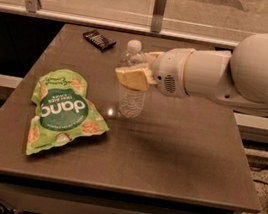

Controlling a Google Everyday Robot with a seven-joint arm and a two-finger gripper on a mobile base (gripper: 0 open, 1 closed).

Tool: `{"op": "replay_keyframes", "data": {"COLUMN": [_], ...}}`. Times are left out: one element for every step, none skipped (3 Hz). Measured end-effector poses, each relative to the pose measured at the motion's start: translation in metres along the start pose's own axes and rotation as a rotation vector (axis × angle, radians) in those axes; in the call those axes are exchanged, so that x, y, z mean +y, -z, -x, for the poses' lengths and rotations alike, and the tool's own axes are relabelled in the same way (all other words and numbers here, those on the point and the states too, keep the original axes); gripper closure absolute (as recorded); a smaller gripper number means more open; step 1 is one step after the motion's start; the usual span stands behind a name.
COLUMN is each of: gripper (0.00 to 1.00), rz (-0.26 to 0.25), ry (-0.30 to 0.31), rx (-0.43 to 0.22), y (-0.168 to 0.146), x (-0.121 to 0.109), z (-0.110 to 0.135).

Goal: Move water bottle near green rice chip bag

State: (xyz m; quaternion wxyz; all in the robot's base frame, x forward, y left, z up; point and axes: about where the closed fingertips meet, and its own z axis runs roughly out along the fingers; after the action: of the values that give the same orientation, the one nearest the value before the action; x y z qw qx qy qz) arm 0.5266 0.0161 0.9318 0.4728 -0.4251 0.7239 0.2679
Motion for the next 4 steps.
{"op": "replay_keyframes", "data": {"gripper": [1.0, 0.83, 0.6, 0.36], "rz": [0.0, 0.0, 0.0, 0.0], "ry": [0.0, 0.0, 0.0, 0.001], "rx": [0.0, 0.0, 0.0, 0.0], "y": [0.0, 0.0, 0.0, 0.0], "x": [0.0001, 0.0002, 0.0002, 0.0003], "z": [0.0001, 0.0003, 0.0004, 0.0005]}}
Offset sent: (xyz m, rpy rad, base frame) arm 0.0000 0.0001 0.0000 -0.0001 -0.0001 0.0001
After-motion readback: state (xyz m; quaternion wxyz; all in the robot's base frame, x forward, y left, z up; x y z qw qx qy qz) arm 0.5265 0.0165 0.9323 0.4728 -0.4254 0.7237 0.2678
